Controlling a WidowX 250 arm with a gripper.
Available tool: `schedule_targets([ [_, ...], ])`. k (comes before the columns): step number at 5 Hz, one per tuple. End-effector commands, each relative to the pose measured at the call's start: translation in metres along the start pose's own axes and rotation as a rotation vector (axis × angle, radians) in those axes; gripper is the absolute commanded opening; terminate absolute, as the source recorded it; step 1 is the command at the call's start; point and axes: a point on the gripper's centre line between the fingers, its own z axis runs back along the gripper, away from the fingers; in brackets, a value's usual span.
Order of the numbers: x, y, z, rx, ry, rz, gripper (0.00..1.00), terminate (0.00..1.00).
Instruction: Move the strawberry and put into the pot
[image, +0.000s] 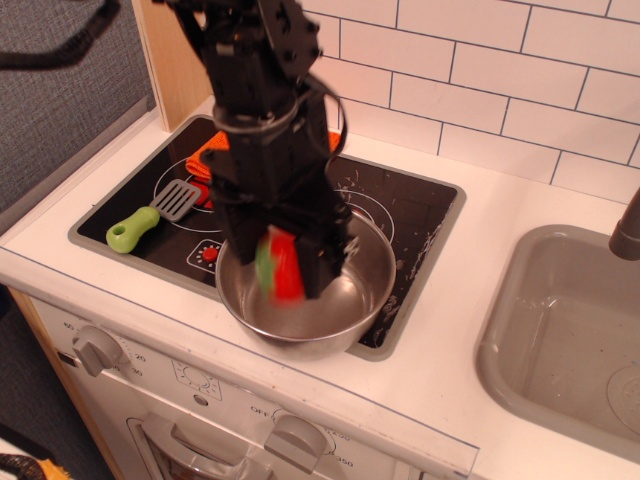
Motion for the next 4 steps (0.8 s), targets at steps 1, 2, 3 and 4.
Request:
schedule_targets([
  [1, 0.010, 0.008, 0.013, 0.016, -0.020, 0.011, 1.00, 0.00],
  [2, 0.010, 0.012, 0.028, 0.047, -0.021, 0.076, 1.00, 0.00],
  [3, 0.011, 0.017, 0.030, 0.039, -0.007, 0.088, 1.00, 0.00],
  [4, 0.011, 0.017, 0.030, 0.039, -0.007, 0.088, 1.00, 0.00],
])
